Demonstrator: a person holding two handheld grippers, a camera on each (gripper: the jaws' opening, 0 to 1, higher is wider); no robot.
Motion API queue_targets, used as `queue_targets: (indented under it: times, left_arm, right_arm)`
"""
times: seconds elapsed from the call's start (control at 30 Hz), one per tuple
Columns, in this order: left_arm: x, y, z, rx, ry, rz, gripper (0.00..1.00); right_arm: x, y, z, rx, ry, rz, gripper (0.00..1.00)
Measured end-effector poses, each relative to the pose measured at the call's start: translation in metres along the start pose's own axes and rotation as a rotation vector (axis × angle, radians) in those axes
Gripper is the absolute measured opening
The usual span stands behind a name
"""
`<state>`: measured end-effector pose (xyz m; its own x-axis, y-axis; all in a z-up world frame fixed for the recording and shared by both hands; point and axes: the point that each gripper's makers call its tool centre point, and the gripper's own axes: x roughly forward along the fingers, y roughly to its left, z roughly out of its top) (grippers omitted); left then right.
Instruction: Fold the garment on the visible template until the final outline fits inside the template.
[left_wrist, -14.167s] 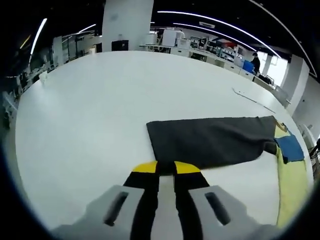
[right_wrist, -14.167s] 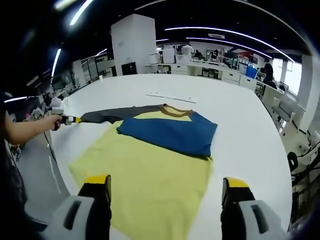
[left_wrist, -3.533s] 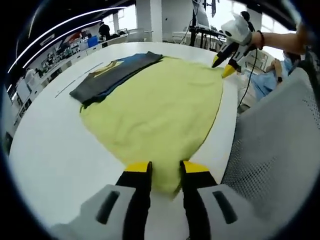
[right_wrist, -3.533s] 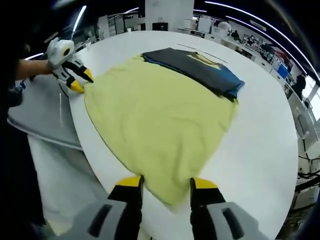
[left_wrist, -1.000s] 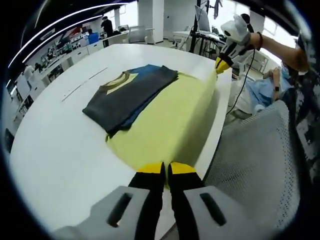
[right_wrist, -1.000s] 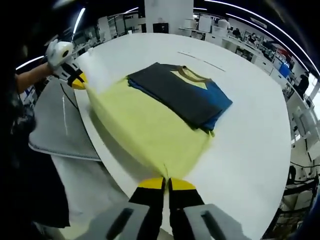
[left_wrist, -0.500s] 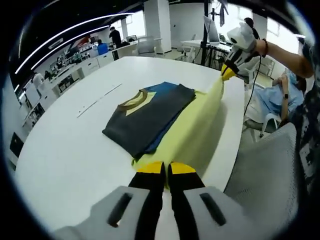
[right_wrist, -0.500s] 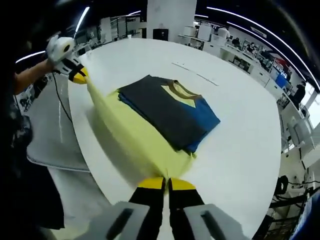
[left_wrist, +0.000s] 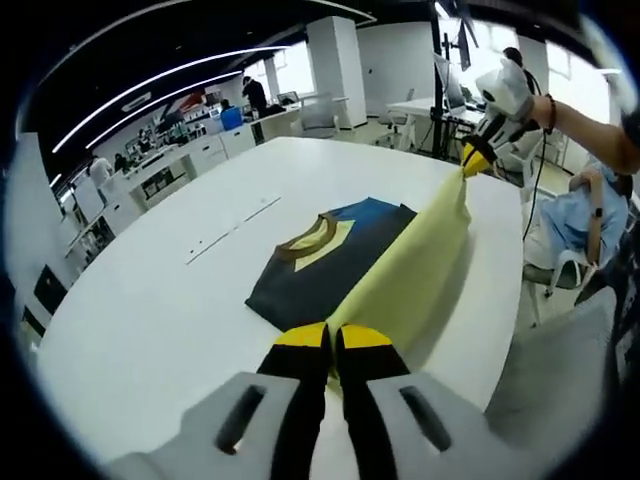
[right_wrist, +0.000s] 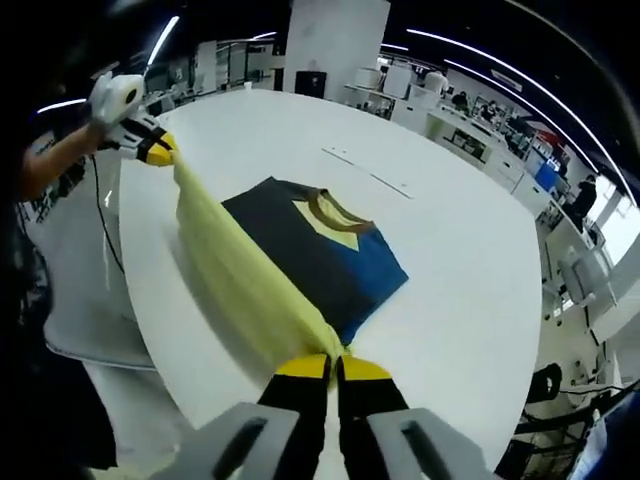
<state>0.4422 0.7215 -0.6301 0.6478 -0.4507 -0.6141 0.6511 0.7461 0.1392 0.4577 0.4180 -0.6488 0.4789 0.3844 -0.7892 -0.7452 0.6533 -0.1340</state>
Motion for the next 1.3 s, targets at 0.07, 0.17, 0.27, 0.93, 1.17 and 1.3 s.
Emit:
queue_targets:
  times: [0.07, 0.17, 0.27, 0.93, 1.17, 1.3]
  left_arm:
    - [0.002, 0.006, 0.004, -0.004, -0.012, 0.017, 0.0]
    - [0.006, 0.015, 0.01, -0.015, -0.024, 0.051, 0.0]
    - [0.011, 0.023, 0.015, -0.026, -0.036, 0.081, 0.0]
    - [0.045, 0.08, 0.041, -0.104, -0.106, 0.226, 0.0]
    - [0.067, 0.093, 0.04, -0.101, -0.082, 0.276, 0.0]
    - [0.084, 0.097, 0.035, -0.113, -0.036, 0.278, 0.0]
  right_arm:
    - [0.002, -0.005, 0.006, 0.01, -0.016, -0.011, 0.0]
    - [0.004, -0.012, 0.014, 0.024, -0.039, -0.019, 0.0]
    - [0.008, -0.019, 0.022, 0.029, -0.061, -0.034, 0.0]
    - [0.035, -0.07, 0.073, 0.053, -0.152, -0.138, 0.0]
    - [0.054, -0.082, 0.074, 0.081, -0.139, -0.162, 0.0]
    - [0.067, -0.088, 0.07, 0.109, -0.117, -0.174, 0.0]
